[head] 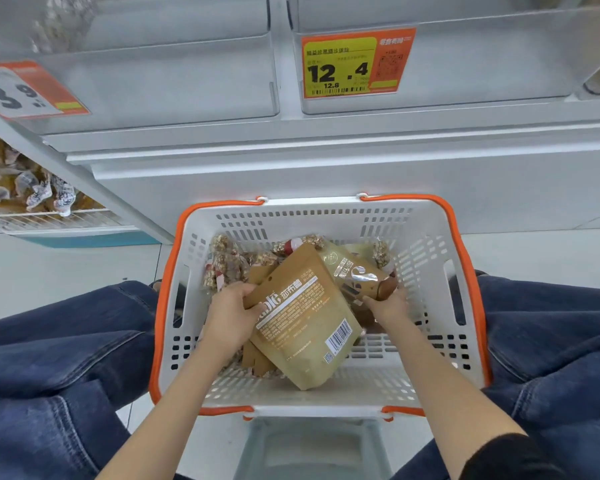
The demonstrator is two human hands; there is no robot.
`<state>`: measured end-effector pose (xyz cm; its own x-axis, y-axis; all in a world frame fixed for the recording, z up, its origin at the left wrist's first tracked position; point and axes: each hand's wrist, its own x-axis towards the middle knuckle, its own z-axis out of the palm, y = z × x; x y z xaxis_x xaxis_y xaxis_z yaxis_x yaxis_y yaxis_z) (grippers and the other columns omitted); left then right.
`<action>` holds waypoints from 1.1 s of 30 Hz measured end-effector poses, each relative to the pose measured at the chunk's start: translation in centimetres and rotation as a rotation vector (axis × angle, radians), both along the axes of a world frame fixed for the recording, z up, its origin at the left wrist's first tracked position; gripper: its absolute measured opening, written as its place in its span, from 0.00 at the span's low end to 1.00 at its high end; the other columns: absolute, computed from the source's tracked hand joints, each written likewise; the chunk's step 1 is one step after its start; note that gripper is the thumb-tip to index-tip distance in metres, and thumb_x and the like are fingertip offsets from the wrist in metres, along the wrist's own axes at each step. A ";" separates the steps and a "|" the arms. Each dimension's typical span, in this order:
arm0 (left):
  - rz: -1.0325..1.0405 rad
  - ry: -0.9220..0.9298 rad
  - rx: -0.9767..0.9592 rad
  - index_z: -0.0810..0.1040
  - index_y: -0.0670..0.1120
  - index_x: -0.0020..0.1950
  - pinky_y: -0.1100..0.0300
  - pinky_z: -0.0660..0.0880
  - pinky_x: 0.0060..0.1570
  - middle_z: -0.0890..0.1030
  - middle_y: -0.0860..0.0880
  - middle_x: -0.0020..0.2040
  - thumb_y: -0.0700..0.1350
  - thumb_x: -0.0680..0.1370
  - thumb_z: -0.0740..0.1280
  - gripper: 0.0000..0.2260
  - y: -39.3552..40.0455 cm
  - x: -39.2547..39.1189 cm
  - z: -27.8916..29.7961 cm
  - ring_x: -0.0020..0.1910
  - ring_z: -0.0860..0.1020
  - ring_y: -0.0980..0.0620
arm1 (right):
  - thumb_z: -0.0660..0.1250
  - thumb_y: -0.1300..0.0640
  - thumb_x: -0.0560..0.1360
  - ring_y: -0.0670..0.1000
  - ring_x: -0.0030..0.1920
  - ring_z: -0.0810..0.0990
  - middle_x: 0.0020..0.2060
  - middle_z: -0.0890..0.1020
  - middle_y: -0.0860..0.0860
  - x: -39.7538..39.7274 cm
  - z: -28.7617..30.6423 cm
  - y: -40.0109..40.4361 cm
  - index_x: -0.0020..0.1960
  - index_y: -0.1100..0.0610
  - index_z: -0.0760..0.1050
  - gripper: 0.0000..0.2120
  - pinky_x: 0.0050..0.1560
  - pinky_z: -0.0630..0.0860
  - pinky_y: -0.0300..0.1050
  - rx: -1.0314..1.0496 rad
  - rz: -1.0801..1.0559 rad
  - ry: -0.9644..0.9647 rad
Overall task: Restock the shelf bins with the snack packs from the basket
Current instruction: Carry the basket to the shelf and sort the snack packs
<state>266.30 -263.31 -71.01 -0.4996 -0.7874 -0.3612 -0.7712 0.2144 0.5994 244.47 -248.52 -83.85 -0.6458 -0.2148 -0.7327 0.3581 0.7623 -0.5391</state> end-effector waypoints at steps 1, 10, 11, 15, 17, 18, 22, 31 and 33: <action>0.004 -0.003 0.011 0.82 0.49 0.46 0.65 0.69 0.40 0.79 0.53 0.44 0.36 0.73 0.70 0.08 0.0 -0.1 0.0 0.42 0.76 0.56 | 0.76 0.57 0.68 0.61 0.61 0.75 0.60 0.74 0.58 -0.2 0.0 -0.1 0.68 0.64 0.63 0.35 0.61 0.73 0.53 0.040 -0.008 0.026; 0.040 0.026 0.051 0.82 0.49 0.51 0.62 0.75 0.45 0.81 0.54 0.46 0.37 0.74 0.70 0.10 -0.1 0.0 -0.5 0.44 0.79 0.55 | 0.72 0.62 0.73 0.51 0.34 0.80 0.38 0.81 0.55 -0.2 1.0 0.8 0.50 0.62 0.75 0.09 0.33 0.78 0.44 -0.190 -0.135 -0.216; 0.034 0.029 0.042 0.80 0.50 0.53 0.60 0.76 0.47 0.82 0.54 0.47 0.37 0.74 0.69 0.12 -0.1 0.1 -0.6 0.45 0.79 0.54 | 0.70 0.63 0.74 0.50 0.32 0.78 0.36 0.79 0.55 0.1 1.3 0.6 0.51 0.61 0.75 0.07 0.30 0.78 0.42 -0.220 -0.159 -0.243; -0.082 0.041 -0.047 0.65 0.59 0.65 0.56 0.78 0.48 0.76 0.59 0.55 0.35 0.74 0.67 0.27 0.2 0.3 -0.1 0.49 0.77 0.55 | 0.66 0.63 0.77 0.56 0.44 0.80 0.43 0.80 0.57 1.0 2.8 0.1 0.52 0.58 0.74 0.04 0.42 0.80 0.49 -0.214 -0.189 -0.095; -0.195 -0.001 -0.125 0.62 0.58 0.67 0.53 0.78 0.46 0.76 0.54 0.57 0.33 0.74 0.64 0.28 0.4 0.0 0.1 0.48 0.78 0.51 | 0.65 0.59 0.78 0.57 0.51 0.80 0.47 0.82 0.55 0.6 4.0 0.1 0.55 0.58 0.76 0.07 0.52 0.78 0.52 -0.185 -0.109 0.112; -0.245 -0.027 -0.158 0.64 0.57 0.65 0.52 0.78 0.45 0.77 0.50 0.58 0.32 0.74 0.63 0.26 0.5 -0.1 0.1 0.48 0.78 0.49 | 0.63 0.57 0.79 0.57 0.52 0.80 0.47 0.81 0.53 0.3 5.0 0.2 0.56 0.59 0.77 0.09 0.52 0.77 0.50 -0.174 -0.058 0.214; -0.323 -0.105 -0.151 0.79 0.55 0.51 0.58 0.73 0.44 0.77 0.51 0.59 0.34 0.75 0.63 0.16 0.8 -1.4 0.4 0.46 0.79 0.50 | 0.60 0.53 0.80 0.50 0.46 0.80 0.45 0.82 0.49 -0.3 10.8 1.0 0.57 0.54 0.76 0.09 0.45 0.76 0.44 -0.181 0.225 0.539; -0.406 0.038 -0.102 0.80 0.50 0.59 0.56 0.68 0.66 0.77 0.51 0.62 0.33 0.78 0.61 0.16 5.5 -4.3 1.6 0.63 0.74 0.52 | 0.58 0.62 0.78 0.54 0.39 0.80 0.40 0.80 0.55 7.5 15.9 3.4 0.58 0.54 0.70 0.10 0.41 0.78 0.50 -0.236 0.414 0.455; -0.471 0.059 -0.083 0.79 0.50 0.61 0.55 0.68 0.66 0.77 0.52 0.64 0.36 0.79 0.60 0.16 6.4 -4.6 2.0 0.64 0.73 0.52 | 0.58 0.62 0.77 0.58 0.42 0.82 0.45 0.81 0.57 8.2 15.0 3.3 0.52 0.50 0.70 0.08 0.42 0.80 0.54 -0.266 0.270 0.221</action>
